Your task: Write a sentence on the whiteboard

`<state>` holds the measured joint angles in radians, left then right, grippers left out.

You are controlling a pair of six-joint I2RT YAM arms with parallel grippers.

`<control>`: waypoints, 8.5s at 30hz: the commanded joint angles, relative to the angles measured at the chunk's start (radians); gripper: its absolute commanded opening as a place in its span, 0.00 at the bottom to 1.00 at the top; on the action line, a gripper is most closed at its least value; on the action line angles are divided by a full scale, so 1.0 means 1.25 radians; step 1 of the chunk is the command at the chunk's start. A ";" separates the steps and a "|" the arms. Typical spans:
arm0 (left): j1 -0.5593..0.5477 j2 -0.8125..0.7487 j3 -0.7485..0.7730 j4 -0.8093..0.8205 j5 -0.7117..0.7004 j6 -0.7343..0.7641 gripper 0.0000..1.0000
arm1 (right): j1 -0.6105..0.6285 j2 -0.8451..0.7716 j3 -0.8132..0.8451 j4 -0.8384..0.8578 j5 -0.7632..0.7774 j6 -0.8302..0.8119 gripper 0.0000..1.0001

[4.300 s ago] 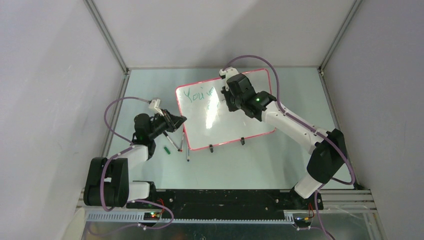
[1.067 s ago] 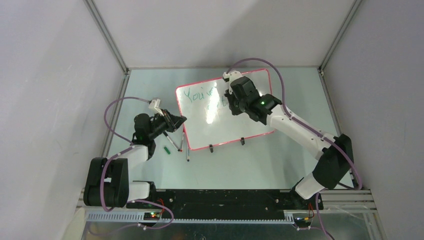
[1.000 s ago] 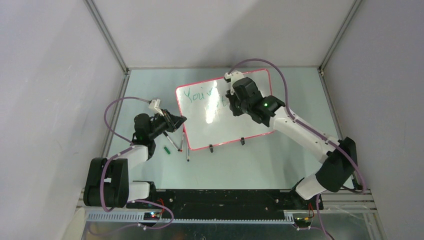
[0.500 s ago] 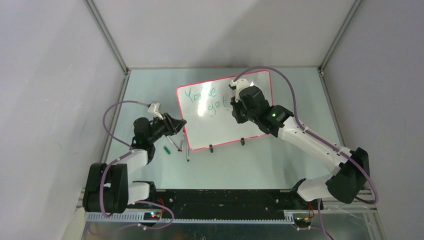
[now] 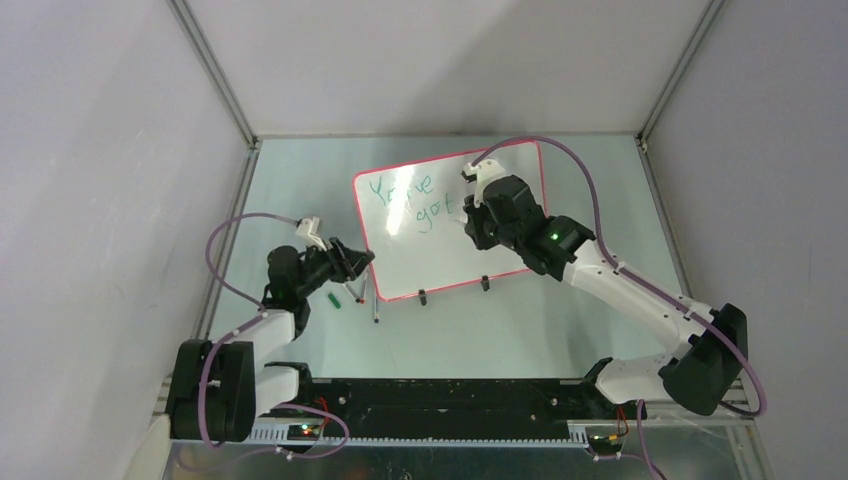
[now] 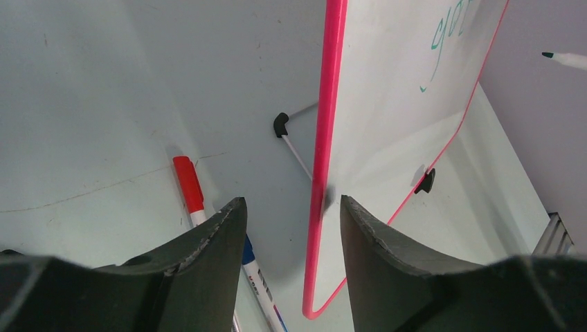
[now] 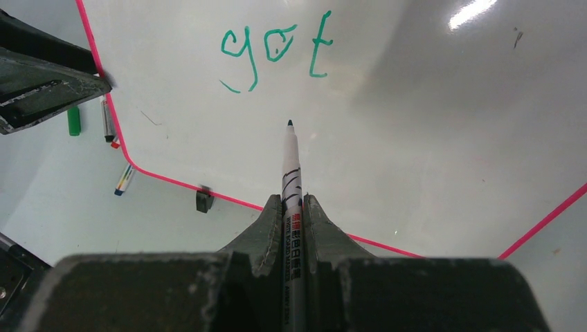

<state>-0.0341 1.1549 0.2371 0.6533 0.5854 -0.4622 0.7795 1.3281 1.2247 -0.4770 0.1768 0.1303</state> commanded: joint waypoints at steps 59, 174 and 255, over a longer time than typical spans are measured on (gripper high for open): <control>0.001 0.089 0.053 0.010 0.048 -0.001 0.22 | 0.095 0.092 -0.042 0.035 0.149 -0.011 0.00; 0.000 0.075 0.046 0.005 0.041 0.000 0.23 | 0.066 0.115 -0.070 0.008 0.153 0.030 0.00; 0.001 0.073 0.045 0.004 0.045 0.000 0.23 | 0.015 0.103 -0.060 0.020 0.118 0.021 0.00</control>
<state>-0.0345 1.2606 0.2790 0.6628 0.6762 -0.4728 0.8097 1.4677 1.1259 -0.4950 0.3183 0.1612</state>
